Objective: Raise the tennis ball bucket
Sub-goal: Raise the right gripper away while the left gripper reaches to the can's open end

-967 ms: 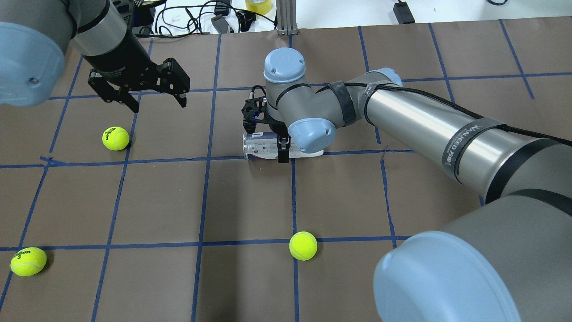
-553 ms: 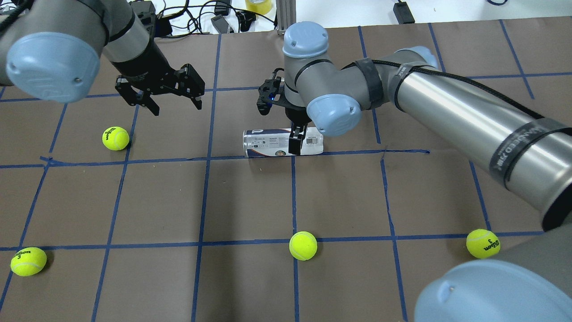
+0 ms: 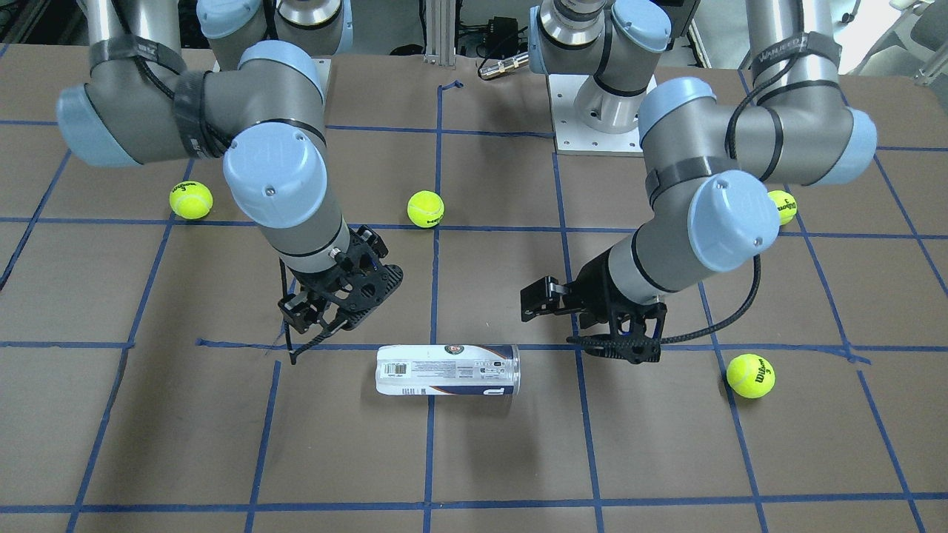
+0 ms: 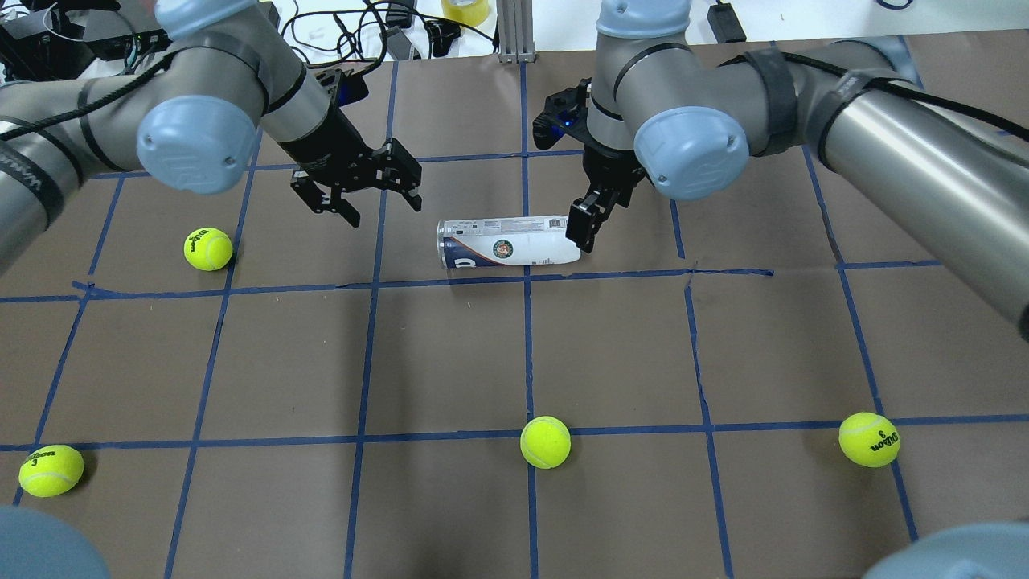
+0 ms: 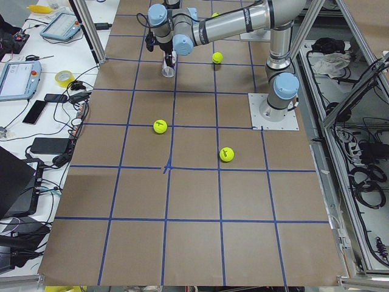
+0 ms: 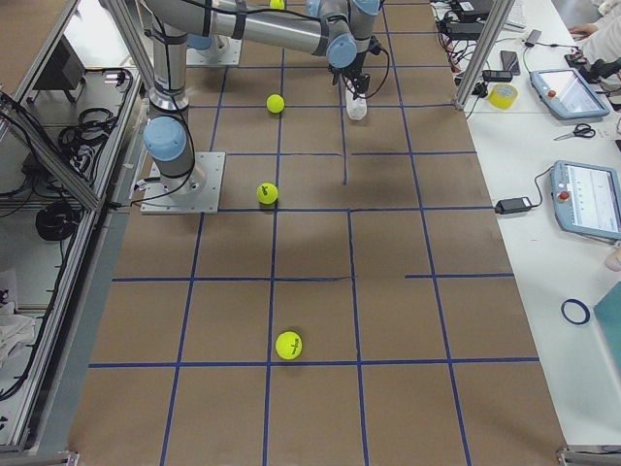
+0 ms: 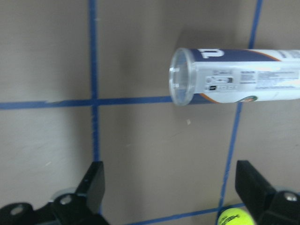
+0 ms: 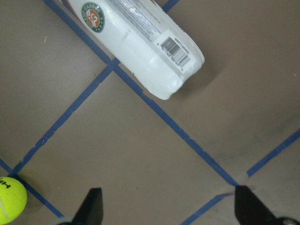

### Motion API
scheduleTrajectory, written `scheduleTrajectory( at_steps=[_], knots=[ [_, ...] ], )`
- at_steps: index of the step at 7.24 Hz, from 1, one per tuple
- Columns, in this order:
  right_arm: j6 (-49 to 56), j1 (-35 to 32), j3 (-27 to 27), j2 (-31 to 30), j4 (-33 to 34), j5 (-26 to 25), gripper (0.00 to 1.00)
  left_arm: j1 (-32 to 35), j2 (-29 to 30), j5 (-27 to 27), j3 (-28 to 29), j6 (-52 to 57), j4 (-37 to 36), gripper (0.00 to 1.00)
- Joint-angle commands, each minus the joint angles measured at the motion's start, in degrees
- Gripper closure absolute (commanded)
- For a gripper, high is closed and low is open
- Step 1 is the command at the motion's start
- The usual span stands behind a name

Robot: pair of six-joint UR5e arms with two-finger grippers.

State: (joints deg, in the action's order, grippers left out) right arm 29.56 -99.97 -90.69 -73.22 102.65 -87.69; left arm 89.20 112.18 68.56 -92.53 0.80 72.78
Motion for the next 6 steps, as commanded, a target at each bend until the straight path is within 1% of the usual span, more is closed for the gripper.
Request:
scheduleTrajectory(
  at_steps=[1, 2, 3, 4, 6],
  knots=[
    [-20.69, 1.35, -0.19, -4.81, -3.85, -4.48, 0.00, -0.16, 5.49, -4.12, 1.29, 0.43, -5.69, 0.00],
    [-23.99, 1.88, -0.19, -6.31, -3.86, -7.99, 0.00, -0.60, 7.16, -5.70, 2.78, 0.09, -5.80, 0.00],
    [-25.50, 2.76, -0.19, -8.85, -3.68, -8.37, 0.00, -0.95, 8.40, -9.46, 3.06, -0.70, -5.80, 0.00],
    [-30.48, 4.33, -0.19, -10.18, -4.29, -7.85, 0.00, -1.04, 9.63, -10.11, 2.28, -0.71, -5.72, 0.00],
    [-30.53, 6.18, 0.07, -15.18, -3.94, -5.74, 0.00, -0.95, 11.39, -10.20, 0.61, -1.40, -5.10, 0.00]
  ],
)
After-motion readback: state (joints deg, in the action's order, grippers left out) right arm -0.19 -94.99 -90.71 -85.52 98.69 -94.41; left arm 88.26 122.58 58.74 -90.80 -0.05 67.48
